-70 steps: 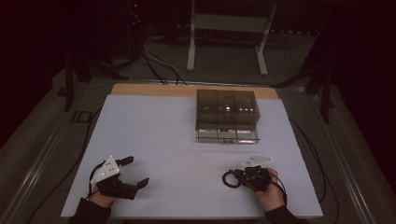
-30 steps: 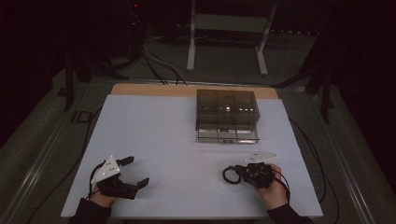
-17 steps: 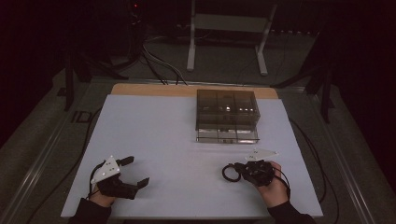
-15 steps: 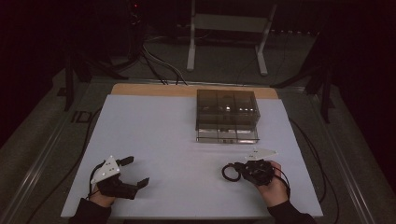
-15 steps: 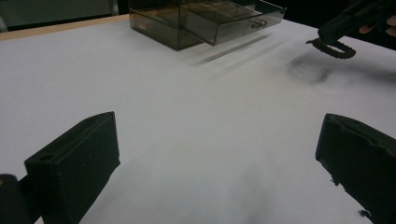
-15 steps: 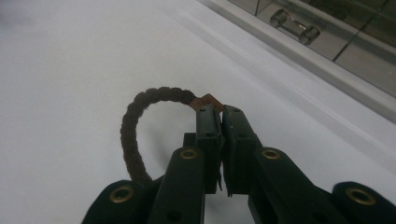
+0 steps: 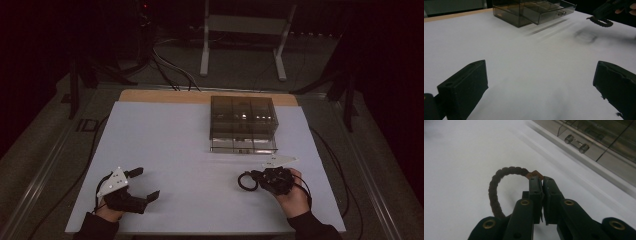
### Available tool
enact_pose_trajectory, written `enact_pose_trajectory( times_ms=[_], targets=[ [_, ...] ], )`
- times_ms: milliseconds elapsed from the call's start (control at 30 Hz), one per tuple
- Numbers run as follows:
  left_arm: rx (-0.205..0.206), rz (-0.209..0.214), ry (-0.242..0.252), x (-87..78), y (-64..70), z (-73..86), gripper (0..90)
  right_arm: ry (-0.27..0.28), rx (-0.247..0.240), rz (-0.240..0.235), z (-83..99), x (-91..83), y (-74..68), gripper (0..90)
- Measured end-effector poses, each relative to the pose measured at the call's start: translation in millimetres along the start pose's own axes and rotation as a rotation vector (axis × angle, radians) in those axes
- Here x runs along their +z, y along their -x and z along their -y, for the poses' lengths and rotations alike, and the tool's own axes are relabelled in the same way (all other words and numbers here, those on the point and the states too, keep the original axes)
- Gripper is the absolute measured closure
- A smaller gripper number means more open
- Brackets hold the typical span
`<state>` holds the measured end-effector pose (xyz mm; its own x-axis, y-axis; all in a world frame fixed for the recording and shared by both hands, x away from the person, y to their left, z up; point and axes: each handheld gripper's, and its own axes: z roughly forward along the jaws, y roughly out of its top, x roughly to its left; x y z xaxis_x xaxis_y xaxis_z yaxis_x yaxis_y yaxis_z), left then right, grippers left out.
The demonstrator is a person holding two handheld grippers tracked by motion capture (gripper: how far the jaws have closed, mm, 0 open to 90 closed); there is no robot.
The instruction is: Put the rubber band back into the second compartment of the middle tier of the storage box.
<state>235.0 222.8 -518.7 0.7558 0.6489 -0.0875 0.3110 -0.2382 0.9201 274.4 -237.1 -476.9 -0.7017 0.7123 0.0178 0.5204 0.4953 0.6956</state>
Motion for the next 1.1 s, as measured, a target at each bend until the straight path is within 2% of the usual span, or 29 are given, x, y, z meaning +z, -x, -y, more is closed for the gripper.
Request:
enact_pose_trajectory(
  times_ms=[333,1100],
  targets=[
    [-0.009,0.002,0.002,0.9,-0.4,0.3,0.4,0.011,0.001,0.007,-10.2,-3.3,5.8,85.9],
    [0.0,0.002,-0.003,0.1,0.6,-0.2,0.4,0.035,-0.02,0.021,-34.8,-4.7,15.7,85.8]
  ],
)
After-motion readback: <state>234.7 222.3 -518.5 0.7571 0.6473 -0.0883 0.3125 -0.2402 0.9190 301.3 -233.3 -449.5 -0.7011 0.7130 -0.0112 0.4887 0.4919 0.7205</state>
